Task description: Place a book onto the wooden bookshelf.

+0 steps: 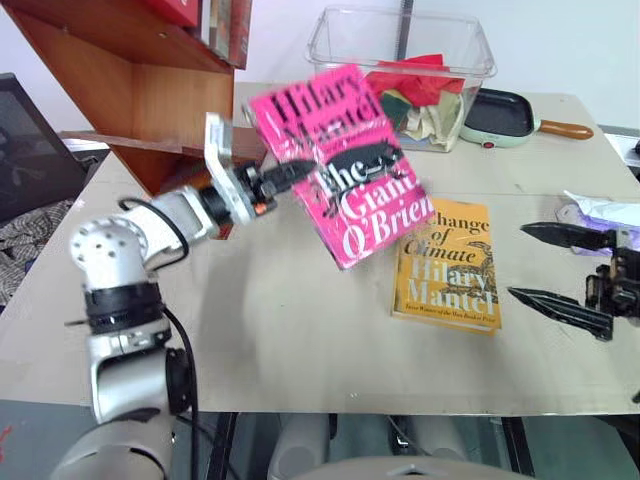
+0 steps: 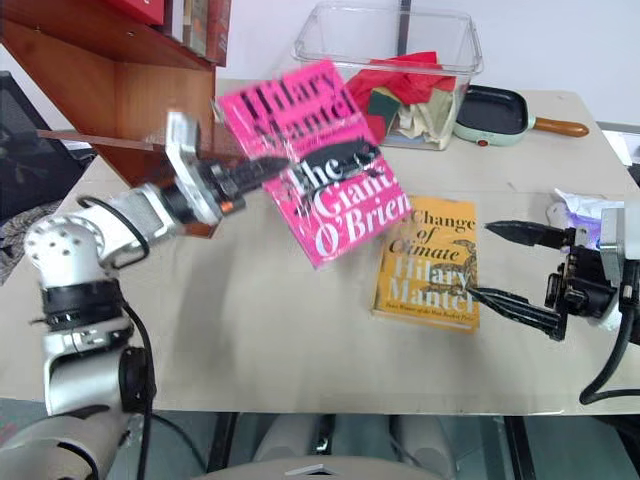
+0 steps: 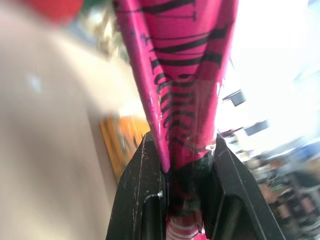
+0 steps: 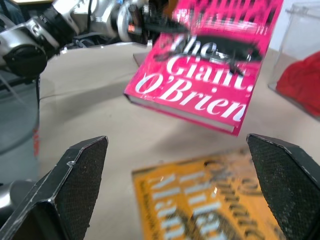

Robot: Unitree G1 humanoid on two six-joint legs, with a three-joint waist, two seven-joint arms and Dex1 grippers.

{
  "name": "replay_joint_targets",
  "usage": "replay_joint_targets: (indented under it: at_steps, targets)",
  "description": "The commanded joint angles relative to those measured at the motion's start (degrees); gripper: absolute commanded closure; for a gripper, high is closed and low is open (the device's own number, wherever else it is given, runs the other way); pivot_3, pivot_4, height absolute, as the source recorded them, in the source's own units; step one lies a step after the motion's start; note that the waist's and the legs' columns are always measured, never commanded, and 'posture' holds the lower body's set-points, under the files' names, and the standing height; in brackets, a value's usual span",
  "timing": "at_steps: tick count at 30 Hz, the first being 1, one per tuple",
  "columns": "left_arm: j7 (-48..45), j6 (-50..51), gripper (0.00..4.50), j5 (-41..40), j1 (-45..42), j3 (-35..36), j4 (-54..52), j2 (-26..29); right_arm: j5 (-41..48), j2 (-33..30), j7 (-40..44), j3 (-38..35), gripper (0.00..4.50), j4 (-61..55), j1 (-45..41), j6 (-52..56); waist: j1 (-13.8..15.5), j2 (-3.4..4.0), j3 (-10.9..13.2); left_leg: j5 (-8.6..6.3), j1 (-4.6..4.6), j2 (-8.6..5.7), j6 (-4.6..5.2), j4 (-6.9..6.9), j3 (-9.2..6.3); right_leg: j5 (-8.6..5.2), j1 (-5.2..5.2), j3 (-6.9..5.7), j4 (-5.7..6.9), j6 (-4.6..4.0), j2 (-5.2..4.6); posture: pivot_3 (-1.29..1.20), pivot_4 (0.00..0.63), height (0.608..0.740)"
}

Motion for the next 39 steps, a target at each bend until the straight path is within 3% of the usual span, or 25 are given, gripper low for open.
replay_joint_targets:
  at_steps: [1,4,8,11,14,16,19,26,32,39]
  targets:
    - [-10.9,-10.4,4.20,16.9,-0.9,-11.2,-13.6,6.6,-0.4,0.3,0.5,1.6,0.00,1.6,-2.7,-1.4,0.0,0.03,0.0,0.00,-0.01,0.00,-0.01,-0.01,0.03,0.00,0.00,0.00,-0.02,0.00,0.00,0.00,0.150,0.740]
    - [-17.1,-28.6,4.20,35.9,-2.9,-17.7,-19.8,11.1,-0.7,0.9,0.9,3.8,0.00,2.8,-4.7,-1.7,0.1,0.06,0.0,0.03,0.00,-0.01,-0.07,-0.36,0.11,-0.01,-0.02,0.00,-0.25,0.01,0.00,0.00,0.150,0.740]
    - [-30.2,-48.0,4.20,50.8,-6.7,-18.7,-18.6,18.9,-1.7,1.7,1.6,5.9,0.00,4.8,-7.0,-2.7,-0.1,0.07,0.1,0.05,-0.06,0.07,-0.11,-0.62,0.07,-0.01,-0.09,-0.09,-0.50,-0.02,0.07,0.00,0.150,0.740]
    - [-39.5,-56.8,4.20,57.4,-7.9,-19.4,-15.8,25.3,-2.3,2.0,2.2,7.0,0.00,6.2,-8.2,-3.3,-0.4,0.12,0.1,0.04,-0.10,0.09,-0.08,-0.70,0.21,-0.02,-0.19,0.00,-0.58,-0.01,0.06,0.00,0.150,0.740]
    - [-50.0,-61.4,4.20,63.4,-8.2,-19.4,-11.9,35.9,-3.2,2.1,3.1,8.1,0.00,7.7,-9.9,-3.9,-0.5,0.20,0.2,-0.11,-0.10,0.08,0.18,-0.74,0.29,-0.03,-0.22,0.03,-0.61,0.03,0.04,0.00,0.150,0.740]
    - [-53.0,-60.3,4.20,64.8,-11.0,-18.9,-9.5,39.0,-3.5,2.1,3.7,8.5,0.00,8.5,-10.8,-4.2,-0.7,0.19,0.2,-0.13,-0.14,0.11,0.22,-0.69,0.28,-0.04,-0.24,0.00,-0.57,0.04,0.07,0.00,0.150,0.740]
    - [-57.5,-66.6,4.20,70.0,-13.7,-19.1,-4.0,42.9,-4.4,2.4,4.6,9.5,0.00,9.9,-12.2,-5.1,-0.6,0.10,0.3,-0.14,-0.22,0.13,0.26,-0.63,0.21,-0.05,-0.26,-0.09,-0.56,0.06,0.10,0.00,0.150,0.740]
    - [-60.0,-74.1,4.20,74.5,-21.3,-19.2,2.9,40.5,-6.9,4.6,6.0,12.8,0.00,13.3,-15.3,-7.5,-0.2,0.09,0.3,-0.14,-0.31,0.15,0.26,-0.43,0.13,-0.04,-0.24,-0.16,-0.50,0.08,0.12,0.00,0.150,0.740]
    - [-58.9,-79.8,4.20,83.7,-10.9,-17.3,12.4,50.4,-7.1,5.0,7.0,13.3,0.00,13.9,-17.2,-8.0,-1.8,0.12,0.3,-0.14,-0.31,0.22,0.26,-0.45,0.18,-0.04,-0.43,-0.13,-0.26,0.06,0.17,0.00,0.150,0.740]
    - [-49.3,-90.7,4.20,87.9,0.1,-16.5,22.2,47.9,-5.1,6.5,5.4,11.8,0.00,11.6,-17.4,-8.0,-1.5,0.12,0.3,-0.14,-0.24,0.26,0.26,-0.40,0.28,-0.04,-0.50,-0.06,0.05,0.07,0.04,0.00,0.150,0.740]
